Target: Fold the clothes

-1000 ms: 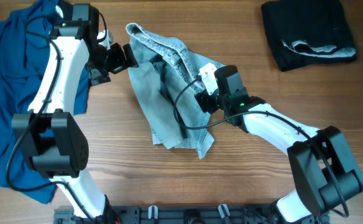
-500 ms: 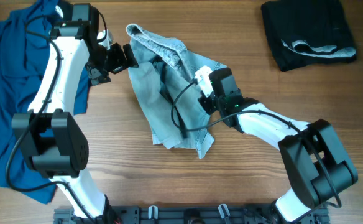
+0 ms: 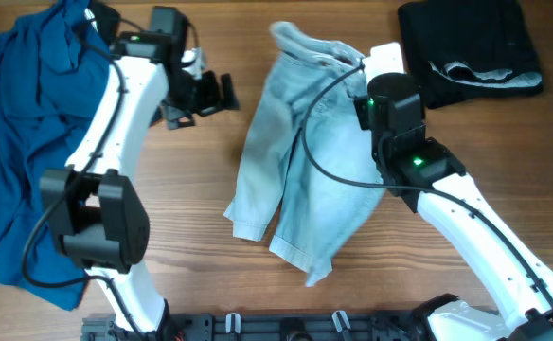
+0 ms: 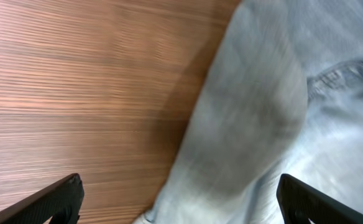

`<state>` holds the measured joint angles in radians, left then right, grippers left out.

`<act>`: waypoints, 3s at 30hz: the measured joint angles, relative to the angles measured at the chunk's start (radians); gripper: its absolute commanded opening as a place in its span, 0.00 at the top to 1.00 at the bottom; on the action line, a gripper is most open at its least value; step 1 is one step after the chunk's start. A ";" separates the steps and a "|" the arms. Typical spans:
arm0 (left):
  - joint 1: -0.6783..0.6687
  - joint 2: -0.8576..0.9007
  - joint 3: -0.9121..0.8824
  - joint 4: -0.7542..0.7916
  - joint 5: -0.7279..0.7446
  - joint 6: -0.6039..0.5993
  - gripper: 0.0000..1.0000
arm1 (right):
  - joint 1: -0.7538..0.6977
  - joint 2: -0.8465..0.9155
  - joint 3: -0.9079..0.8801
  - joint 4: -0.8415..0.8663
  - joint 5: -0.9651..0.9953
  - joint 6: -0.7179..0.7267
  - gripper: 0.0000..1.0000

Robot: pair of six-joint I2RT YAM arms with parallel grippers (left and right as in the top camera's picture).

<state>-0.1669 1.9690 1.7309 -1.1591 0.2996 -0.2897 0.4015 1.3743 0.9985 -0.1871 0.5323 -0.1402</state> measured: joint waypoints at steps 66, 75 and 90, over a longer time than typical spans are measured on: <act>-0.545 0.153 -0.327 -0.011 0.047 0.013 0.96 | -0.362 0.000 -0.001 -0.463 -0.251 0.466 0.95; -0.518 0.153 -0.330 -0.027 -0.037 0.015 0.96 | -0.362 0.000 -0.001 -0.488 -0.257 0.466 0.96; 0.134 0.154 -0.013 -0.225 -0.126 0.087 0.16 | -0.359 0.000 -0.001 -0.668 -0.584 0.614 0.94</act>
<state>-0.0326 2.1227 1.7176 -1.3846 0.1738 -0.2024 0.0429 1.3743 0.9974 -0.8547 -0.0521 0.4736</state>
